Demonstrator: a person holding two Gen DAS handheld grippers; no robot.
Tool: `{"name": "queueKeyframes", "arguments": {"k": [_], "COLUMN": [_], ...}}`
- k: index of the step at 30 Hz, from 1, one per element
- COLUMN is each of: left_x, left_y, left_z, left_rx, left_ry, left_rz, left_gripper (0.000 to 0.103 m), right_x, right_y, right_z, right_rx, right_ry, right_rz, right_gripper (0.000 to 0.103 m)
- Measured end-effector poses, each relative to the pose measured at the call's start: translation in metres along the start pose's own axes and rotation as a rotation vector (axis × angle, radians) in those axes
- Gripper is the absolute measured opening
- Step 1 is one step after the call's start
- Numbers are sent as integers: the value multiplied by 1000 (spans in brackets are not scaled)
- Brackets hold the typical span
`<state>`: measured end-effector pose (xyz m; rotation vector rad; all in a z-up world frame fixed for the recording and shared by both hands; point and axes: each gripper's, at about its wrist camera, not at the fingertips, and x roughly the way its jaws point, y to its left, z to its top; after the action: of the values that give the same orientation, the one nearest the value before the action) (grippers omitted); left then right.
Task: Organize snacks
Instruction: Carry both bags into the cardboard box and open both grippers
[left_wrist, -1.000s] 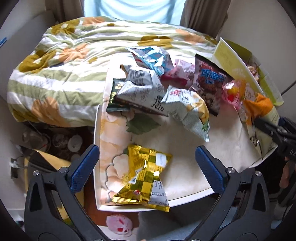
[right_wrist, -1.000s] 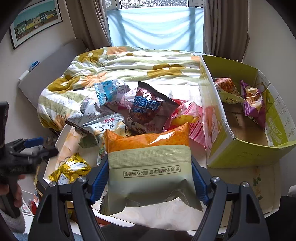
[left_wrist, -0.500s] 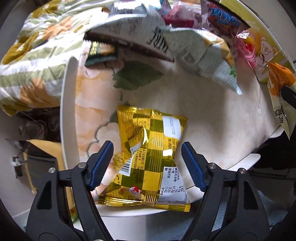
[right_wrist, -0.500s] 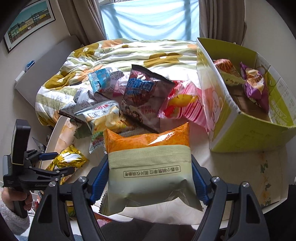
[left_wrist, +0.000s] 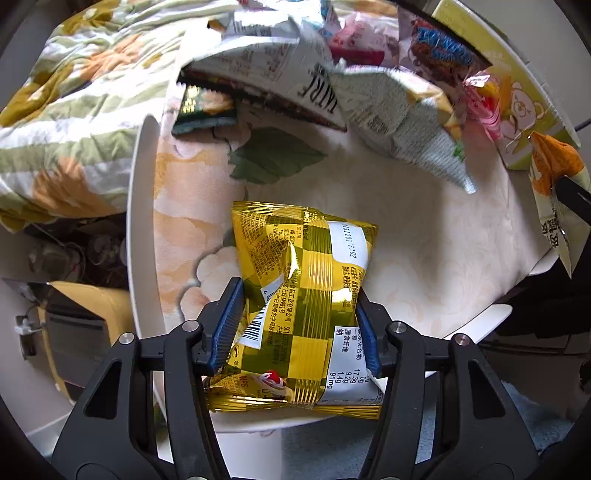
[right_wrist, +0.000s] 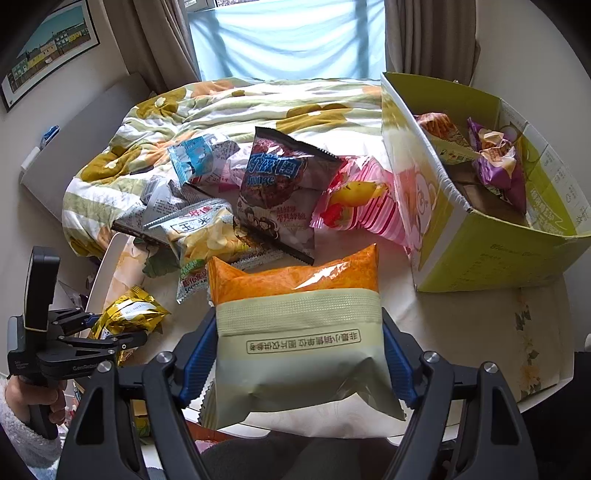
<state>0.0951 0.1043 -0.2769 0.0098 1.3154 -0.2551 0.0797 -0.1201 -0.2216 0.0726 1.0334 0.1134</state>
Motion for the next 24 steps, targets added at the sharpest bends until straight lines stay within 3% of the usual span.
{"name": "queueKeyframes", "arguments": {"k": [6,12,19,24], "left_x": [-49,-98,-118,-115], "left_y": [-13,-52,-128,-211], "left_z": [9,50,126,177], "left_rx": [30,65,74,139], "left_ry": [-110,-222,-321,-355], "left_rz": [-29,-41,-130,-158], "left_gripper": [51,51,51,52], "right_x": [-25,-64,-98,-110], "right_y": [-3,-32,-96,-152], "right_z": [9,33,78,100], "right_rx": [21,52,48,62], "right_ry": [-47,-137,-221,-260], "right_rz": [-21,-23,-61,-82], "right_gripper": [75,75,75,75]}}
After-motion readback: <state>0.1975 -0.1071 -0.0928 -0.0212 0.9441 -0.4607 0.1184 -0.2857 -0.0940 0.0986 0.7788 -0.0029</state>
